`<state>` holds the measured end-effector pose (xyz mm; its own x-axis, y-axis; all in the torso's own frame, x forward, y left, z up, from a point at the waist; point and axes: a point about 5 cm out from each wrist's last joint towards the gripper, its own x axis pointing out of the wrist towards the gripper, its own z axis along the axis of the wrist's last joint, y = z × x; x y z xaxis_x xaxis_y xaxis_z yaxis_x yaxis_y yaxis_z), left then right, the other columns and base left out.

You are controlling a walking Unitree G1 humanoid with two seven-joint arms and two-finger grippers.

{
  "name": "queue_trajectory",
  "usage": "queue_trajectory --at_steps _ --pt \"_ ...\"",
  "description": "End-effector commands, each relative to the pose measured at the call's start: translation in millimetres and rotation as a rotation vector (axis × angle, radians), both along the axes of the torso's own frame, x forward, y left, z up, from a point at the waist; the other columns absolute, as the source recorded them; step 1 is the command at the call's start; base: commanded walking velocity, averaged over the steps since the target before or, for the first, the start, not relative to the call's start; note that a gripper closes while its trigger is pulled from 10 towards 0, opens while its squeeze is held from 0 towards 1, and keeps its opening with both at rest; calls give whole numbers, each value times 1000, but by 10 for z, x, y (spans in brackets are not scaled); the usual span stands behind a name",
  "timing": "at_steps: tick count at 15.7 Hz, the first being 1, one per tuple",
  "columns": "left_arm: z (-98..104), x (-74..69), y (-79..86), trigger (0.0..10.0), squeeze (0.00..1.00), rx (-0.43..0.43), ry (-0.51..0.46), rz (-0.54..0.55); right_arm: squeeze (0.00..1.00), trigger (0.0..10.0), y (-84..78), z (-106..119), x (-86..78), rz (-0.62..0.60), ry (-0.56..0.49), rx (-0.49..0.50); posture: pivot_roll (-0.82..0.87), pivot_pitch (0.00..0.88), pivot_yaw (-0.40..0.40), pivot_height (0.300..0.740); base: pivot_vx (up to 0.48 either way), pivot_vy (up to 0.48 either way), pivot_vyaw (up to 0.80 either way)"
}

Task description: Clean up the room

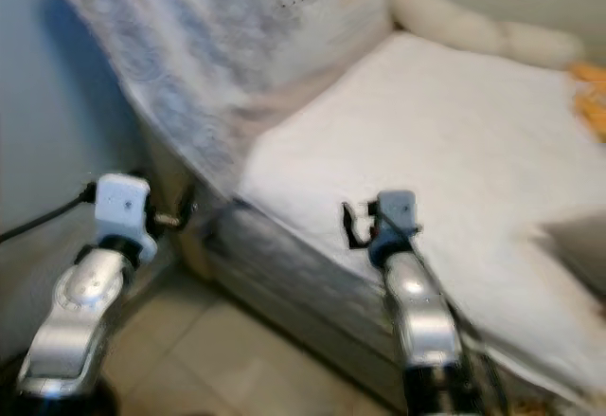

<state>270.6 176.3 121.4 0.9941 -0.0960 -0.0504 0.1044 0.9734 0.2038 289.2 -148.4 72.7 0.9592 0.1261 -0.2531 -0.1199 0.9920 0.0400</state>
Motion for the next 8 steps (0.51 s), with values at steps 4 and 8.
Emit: queue_trajectory --at_steps 4,8 --pt "37 27 -39 10000 482 1 -15 -7 0 10000 -65 68 37 -15 -31 -26 108 12 -4 740 0 -368 -306" --pt "39 29 -38 10000 475 -1 -15 -7 0 10000 -58 69 37 -17 -32 -29 109 11 -4 740 0 -353 0"
